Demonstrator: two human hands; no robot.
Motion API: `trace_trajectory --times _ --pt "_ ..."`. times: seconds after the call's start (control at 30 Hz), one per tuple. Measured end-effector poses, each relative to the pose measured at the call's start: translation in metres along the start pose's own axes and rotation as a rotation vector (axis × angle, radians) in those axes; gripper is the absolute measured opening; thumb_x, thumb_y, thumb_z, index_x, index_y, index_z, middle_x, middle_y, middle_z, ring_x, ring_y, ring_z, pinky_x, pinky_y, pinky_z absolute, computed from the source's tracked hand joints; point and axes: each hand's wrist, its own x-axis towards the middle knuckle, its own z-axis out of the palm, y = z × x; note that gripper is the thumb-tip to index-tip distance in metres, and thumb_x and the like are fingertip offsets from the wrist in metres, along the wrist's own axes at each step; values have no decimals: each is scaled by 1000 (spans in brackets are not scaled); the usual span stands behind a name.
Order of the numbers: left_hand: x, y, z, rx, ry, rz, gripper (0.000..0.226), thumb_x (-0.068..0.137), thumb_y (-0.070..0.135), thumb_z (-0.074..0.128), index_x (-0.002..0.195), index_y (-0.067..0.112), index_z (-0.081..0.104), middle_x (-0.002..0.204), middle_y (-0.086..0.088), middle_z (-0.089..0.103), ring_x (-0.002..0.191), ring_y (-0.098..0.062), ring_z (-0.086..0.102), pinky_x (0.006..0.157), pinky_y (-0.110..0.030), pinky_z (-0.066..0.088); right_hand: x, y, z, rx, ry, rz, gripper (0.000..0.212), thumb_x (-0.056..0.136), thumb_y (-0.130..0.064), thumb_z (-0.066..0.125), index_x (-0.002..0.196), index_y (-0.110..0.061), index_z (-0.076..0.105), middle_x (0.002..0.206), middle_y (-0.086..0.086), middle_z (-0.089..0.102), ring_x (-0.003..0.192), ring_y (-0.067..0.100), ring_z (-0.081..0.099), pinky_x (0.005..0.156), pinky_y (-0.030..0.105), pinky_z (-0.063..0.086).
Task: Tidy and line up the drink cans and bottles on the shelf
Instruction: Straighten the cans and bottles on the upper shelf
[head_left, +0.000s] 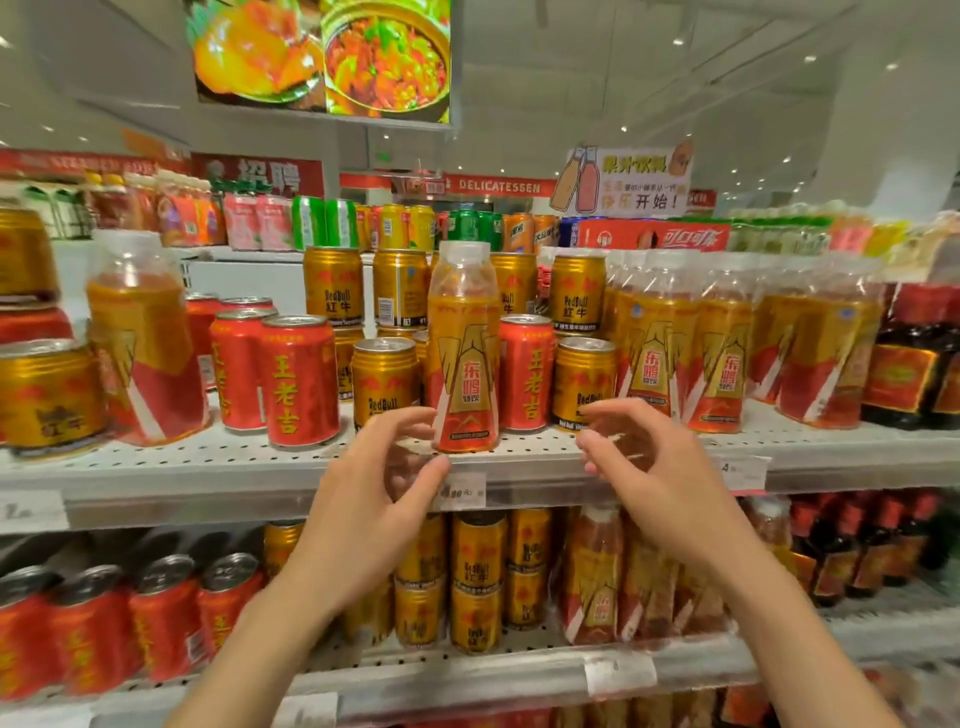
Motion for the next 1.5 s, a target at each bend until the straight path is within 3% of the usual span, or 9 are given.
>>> trace_trajectory --times 0.33,0.5,0.67,0.83,0.93,1.1,1.23,1.33,1.5 --pt "49 3 -2 152 88 58 48 91 31 70 136 29 52 112 16 59 85 3 62 65 -12 51 112 -88 10 -149 -42 -342 50 97 -51 56 140 -27 49 125 -6 62 94 11 67 82 38 62" --pt "47 -3 -2 127 62 82 53 91 28 71 140 27 50 114 14 56 87 -4 64 68 -11 51 133 -96 31 -212 -98 -314 66 94 -62 55 149 -28 42 138 -3 59 119 12 57 91 30 50" --pt "45 -9 -1 105 27 110 59 89 30 72 143 29 48 118 11 52 86 -9 63 68 -15 53 130 -88 33 -33 -2 -265 56 91 -59 62 138 -30 50 127 -8 62 110 7 58 91 30 54" --pt "42 -12 2 130 1 143 72 81 59 68 144 37 42 118 16 53 92 -2 59 66 -16 55 110 -79 24 167 101 -206 45 93 -47 66 130 -26 51 110 -10 64 96 7 66 65 20 55" --pt "40 -13 2 107 -34 140 76 79 68 64 144 39 39 125 15 55 104 1 58 78 -20 57 96 -77 17 301 156 -144 43 94 -44 66 130 -23 54 112 -4 68 93 10 70 62 17 53" --pt "29 -6 11 -30 -96 141 72 82 61 65 146 38 41 125 16 59 110 2 59 83 -18 56 70 -69 4 404 238 -62 35 95 -42 65 125 -27 55 110 -2 70 73 -4 65 54 12 48" --pt "19 9 28 -97 -124 157 70 80 59 67 142 36 45 121 19 60 107 2 61 80 -13 54 53 -57 -14 391 299 -27 36 93 -45 67 124 -30 55 113 -5 68 94 3 67 60 12 51" --pt "16 22 43 -114 -135 160 67 79 58 69 139 38 48 118 18 60 105 3 60 77 -11 53 46 -43 -31 359 311 -19 49 85 -60 68 125 -33 56 123 -1 68 112 15 66 76 29 59" --pt "19 54 85 -88 -126 167 67 77 61 70 135 36 50 112 20 63 102 3 61 78 -13 53 44 -16 -76 391 297 -37 49 86 -57 69 125 -31 58 121 1 70 98 17 70 64 24 54"
